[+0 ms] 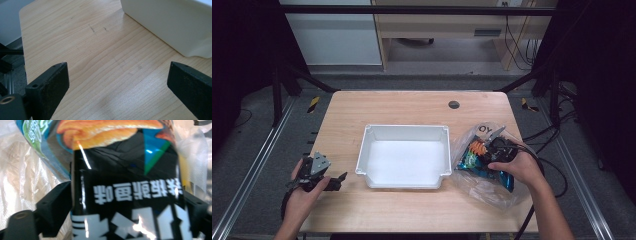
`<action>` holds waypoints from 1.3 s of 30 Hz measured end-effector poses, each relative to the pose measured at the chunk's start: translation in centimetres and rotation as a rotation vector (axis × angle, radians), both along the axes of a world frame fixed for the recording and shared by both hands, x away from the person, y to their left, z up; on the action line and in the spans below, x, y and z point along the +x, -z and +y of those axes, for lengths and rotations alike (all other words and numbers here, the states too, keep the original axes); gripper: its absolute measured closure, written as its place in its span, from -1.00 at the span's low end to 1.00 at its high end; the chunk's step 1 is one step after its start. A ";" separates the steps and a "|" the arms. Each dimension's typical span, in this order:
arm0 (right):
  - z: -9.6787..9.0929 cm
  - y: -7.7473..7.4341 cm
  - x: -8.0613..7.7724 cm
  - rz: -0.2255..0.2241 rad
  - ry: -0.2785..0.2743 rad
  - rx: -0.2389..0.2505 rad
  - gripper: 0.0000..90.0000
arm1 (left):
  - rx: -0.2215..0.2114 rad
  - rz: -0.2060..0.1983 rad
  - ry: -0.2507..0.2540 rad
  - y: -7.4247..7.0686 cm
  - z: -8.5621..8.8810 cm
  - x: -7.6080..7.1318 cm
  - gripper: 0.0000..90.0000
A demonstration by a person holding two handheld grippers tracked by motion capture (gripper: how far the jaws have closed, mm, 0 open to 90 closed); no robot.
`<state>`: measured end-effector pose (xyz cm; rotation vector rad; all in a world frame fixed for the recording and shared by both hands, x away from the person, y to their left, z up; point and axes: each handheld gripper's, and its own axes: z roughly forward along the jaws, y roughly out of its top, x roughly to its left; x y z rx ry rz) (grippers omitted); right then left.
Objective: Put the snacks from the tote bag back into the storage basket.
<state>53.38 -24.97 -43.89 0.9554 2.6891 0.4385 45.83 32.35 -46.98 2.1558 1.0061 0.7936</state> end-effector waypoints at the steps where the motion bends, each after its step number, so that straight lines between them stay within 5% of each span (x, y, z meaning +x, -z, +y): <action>1: 0.0 0.0 0.0 0.002 -0.004 0.000 -0.59 | 0.000 -0.001 0.000 0.0 0.0 0.0 -0.92; 11: -0.5 -1.3 -1.0 -0.045 -0.023 0.016 -0.12 | 0.000 -0.002 -0.001 0.0 0.0 0.0 -0.92; 39: -2.9 -6.3 -5.7 -0.212 0.019 0.154 -0.06 | -0.004 -0.004 -0.009 0.0 0.1 0.0 -0.92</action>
